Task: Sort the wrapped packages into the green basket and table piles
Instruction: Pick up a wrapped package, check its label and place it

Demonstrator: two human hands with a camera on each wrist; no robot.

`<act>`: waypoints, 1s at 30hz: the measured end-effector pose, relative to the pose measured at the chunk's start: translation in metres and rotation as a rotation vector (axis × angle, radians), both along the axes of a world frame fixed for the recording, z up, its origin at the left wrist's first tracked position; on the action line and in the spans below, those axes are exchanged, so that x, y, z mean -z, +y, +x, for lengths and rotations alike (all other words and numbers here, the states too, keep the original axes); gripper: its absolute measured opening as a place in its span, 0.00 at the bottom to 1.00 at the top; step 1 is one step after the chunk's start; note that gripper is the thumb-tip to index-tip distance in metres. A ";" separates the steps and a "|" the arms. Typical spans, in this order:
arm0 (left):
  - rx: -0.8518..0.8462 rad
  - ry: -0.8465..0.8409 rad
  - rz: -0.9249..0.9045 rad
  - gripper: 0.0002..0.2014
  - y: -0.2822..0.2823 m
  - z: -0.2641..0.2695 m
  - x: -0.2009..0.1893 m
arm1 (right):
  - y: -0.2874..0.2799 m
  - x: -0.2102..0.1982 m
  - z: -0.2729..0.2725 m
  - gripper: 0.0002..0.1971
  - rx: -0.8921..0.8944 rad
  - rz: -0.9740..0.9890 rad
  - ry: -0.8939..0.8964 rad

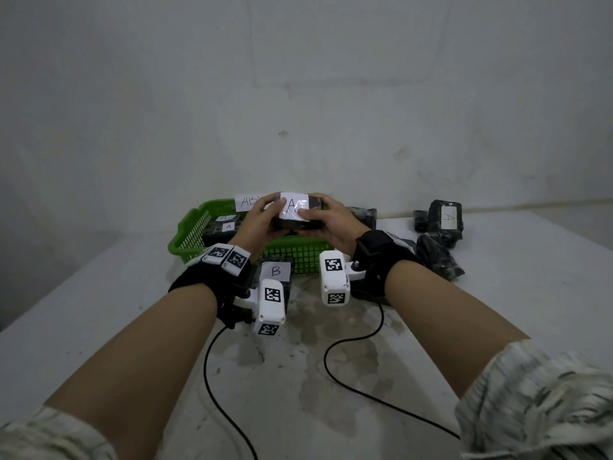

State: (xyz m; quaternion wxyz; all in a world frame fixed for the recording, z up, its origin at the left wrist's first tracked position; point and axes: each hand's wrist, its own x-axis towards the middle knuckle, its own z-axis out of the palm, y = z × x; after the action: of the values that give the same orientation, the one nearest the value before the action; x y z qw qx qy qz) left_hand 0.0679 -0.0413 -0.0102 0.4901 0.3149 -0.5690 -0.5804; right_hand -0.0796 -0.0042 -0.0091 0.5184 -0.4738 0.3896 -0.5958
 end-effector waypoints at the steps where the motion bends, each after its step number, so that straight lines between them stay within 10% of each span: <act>1: 0.017 0.011 0.007 0.13 0.000 0.001 0.001 | 0.000 0.001 0.000 0.16 0.003 0.005 0.002; 30: 0.145 -0.271 -0.290 0.36 0.009 0.024 0.008 | 0.013 -0.006 0.009 0.24 -0.030 0.311 -0.002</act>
State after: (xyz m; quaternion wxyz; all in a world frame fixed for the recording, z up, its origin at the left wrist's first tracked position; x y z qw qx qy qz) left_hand 0.0914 -0.0321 -0.0181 0.4062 0.2743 -0.7285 -0.4786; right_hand -0.0707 0.0091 -0.0033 0.5948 -0.3932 0.4695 -0.5207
